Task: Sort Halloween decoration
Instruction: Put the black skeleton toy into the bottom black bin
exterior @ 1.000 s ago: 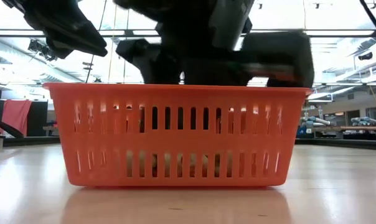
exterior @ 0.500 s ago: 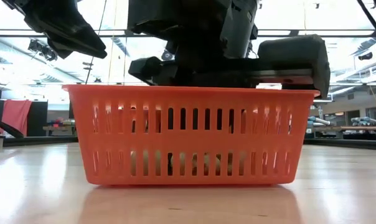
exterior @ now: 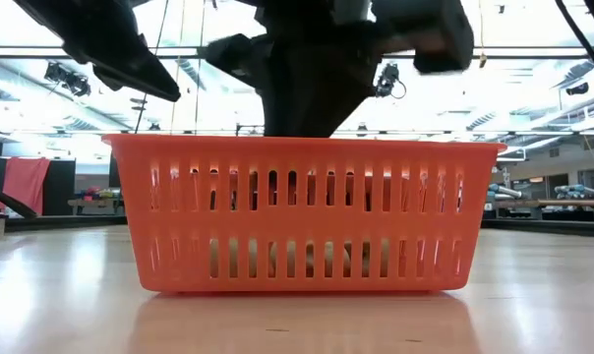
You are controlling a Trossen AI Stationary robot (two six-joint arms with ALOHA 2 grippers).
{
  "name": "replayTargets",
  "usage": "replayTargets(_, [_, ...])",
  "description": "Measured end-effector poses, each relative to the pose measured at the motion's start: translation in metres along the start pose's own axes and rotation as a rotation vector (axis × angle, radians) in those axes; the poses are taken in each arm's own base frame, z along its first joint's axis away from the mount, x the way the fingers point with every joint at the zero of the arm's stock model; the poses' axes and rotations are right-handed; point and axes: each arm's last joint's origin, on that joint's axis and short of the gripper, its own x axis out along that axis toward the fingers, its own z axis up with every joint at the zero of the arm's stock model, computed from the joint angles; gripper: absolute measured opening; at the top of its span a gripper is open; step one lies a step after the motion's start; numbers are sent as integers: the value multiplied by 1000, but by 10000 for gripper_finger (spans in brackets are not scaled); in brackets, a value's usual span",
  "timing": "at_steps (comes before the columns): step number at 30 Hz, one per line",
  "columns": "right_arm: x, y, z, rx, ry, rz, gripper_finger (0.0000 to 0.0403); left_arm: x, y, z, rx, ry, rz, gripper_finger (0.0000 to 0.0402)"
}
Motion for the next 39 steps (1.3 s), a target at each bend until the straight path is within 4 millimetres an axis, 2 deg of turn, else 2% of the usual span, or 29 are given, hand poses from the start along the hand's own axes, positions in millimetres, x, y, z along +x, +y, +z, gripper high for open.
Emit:
replayTargets(7, [-23,-20,-15,187,-34,154,49,10,14,7,13,1,69,105])
replayTargets(13, [-50,-53,-39,341,-77,155,49,18,22,14,61,-20,84,105])
replayTargets(16, [-47,-66,-56,390,-55,186,49,21,25,16,72,-8,59,105])
replayTargets(19, [-37,-74,-72,434,-47,269,49,26,30,8,52,15,56,105])
replayTargets(22, [-24,-77,-86,475,-35,353,49,30,33,-2,8,34,51,105])
replayTargets(26, [-13,-80,-99,520,-1,382,51,32,33,-11,-21,49,9,105])
replayTargets(33, [-11,-89,-111,562,-29,446,106,39,43,-12,-82,80,-16,105])
replayTargets(39, [-16,-92,-118,540,-32,462,145,46,58,-13,-49,149,2,105])
